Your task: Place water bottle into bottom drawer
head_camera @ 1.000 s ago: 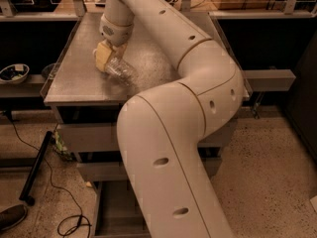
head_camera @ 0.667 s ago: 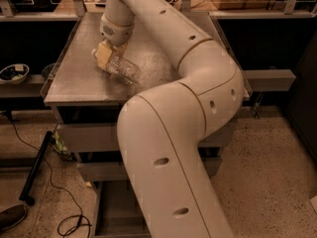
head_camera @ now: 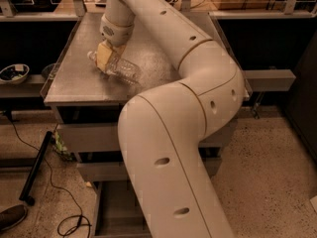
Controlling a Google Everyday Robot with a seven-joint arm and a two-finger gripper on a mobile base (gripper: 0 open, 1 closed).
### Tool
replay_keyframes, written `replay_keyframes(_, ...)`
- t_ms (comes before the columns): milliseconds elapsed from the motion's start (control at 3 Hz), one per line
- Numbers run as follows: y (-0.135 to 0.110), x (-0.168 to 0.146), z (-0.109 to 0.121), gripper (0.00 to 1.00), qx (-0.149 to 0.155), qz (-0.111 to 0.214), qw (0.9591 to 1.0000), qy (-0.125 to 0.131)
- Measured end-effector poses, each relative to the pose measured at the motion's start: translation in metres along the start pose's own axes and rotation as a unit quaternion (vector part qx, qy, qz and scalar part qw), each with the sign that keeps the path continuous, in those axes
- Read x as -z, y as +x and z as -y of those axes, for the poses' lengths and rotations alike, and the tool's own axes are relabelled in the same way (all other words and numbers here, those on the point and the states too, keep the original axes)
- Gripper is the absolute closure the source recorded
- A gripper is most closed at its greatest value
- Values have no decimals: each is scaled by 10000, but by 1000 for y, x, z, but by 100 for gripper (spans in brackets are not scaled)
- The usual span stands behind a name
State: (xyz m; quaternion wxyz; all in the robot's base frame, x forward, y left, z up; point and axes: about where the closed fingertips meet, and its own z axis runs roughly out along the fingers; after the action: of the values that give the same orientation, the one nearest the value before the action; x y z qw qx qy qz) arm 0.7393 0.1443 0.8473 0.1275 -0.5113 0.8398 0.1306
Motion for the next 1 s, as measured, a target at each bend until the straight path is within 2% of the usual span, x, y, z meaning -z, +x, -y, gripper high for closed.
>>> replay_keyframes(333, -3, -3, 1, 100, 33, 115, 9999, -54)
replay_keyframes(667, -3, 11, 3, 100, 150, 384, 9991, -46)
replay_keyframes(1000, 8, 38, 12, 100, 221, 723, 9971, 17)
